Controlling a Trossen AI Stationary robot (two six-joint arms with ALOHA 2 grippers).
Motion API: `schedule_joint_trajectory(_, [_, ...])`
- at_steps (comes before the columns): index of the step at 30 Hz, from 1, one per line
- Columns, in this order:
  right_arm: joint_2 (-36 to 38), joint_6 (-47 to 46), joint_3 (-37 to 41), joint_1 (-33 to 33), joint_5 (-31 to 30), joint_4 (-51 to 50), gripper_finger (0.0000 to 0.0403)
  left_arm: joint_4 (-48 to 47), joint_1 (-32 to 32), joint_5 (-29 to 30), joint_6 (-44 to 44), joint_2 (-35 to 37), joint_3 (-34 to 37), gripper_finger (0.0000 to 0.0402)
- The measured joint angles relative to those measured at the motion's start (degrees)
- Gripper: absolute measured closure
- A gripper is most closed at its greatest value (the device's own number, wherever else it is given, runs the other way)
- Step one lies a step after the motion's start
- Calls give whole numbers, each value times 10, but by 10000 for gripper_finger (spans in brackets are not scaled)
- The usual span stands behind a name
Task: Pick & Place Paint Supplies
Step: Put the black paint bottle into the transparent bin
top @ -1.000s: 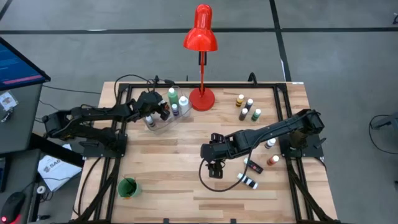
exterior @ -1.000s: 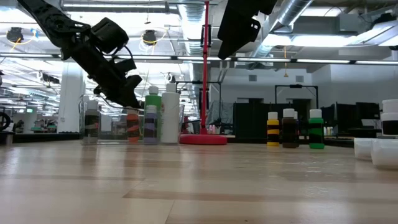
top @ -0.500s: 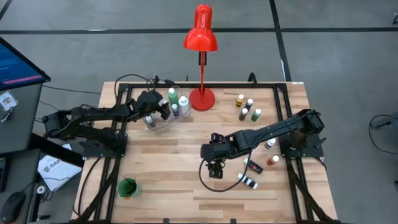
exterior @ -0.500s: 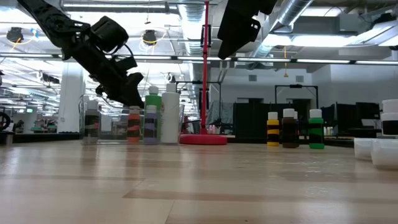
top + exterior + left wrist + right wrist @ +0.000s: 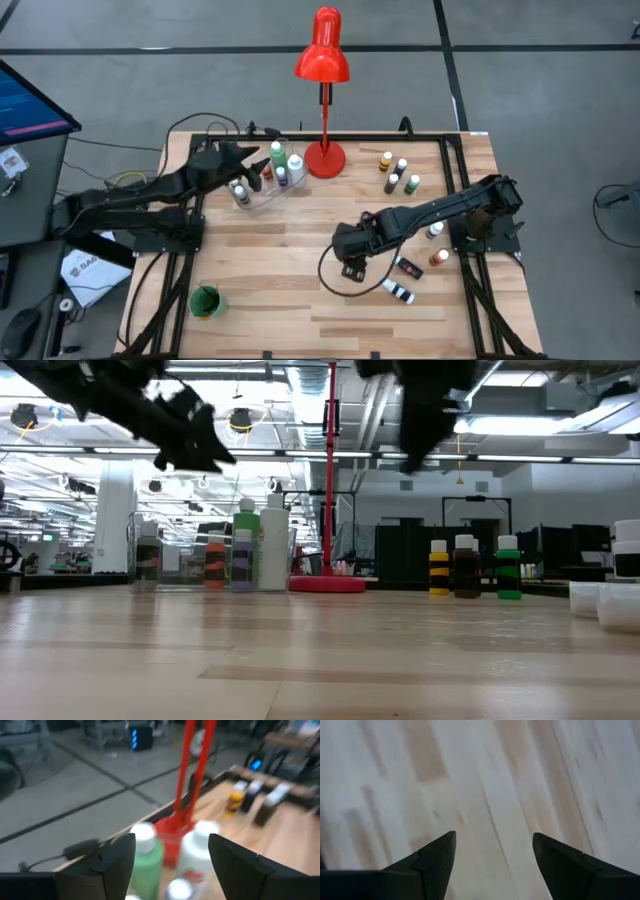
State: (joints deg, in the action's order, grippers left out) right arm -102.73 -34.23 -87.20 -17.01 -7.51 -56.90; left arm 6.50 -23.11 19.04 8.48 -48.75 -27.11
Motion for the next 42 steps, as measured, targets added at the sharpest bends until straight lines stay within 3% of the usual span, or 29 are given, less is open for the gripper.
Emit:
schedule_joint_trajectory(6, [0,-145,2,-24,6,-157,143,0,56,0,43,70,0,160])
schedule_joint_trajectory(13, [-1,-169,67,-55,70,-201,143,0,109,0,77,85,0,160])
schedule_joint_trajectory(18, [0,-169,130,-80,123,-175,143,-1,123,0,83,82,0,160])
schedule_joint_trajectory(23, [12,-173,158,-86,132,-161,143,0,126,0,84,82,0,160])
schedule_joint_trajectory(35, [139,-283,336,-124,155,2,143,0,126,0,85,82,0,160])
schedule_joint_trajectory(42, [105,-280,353,-145,150,26,143,0,126,0,85,82,0,160])
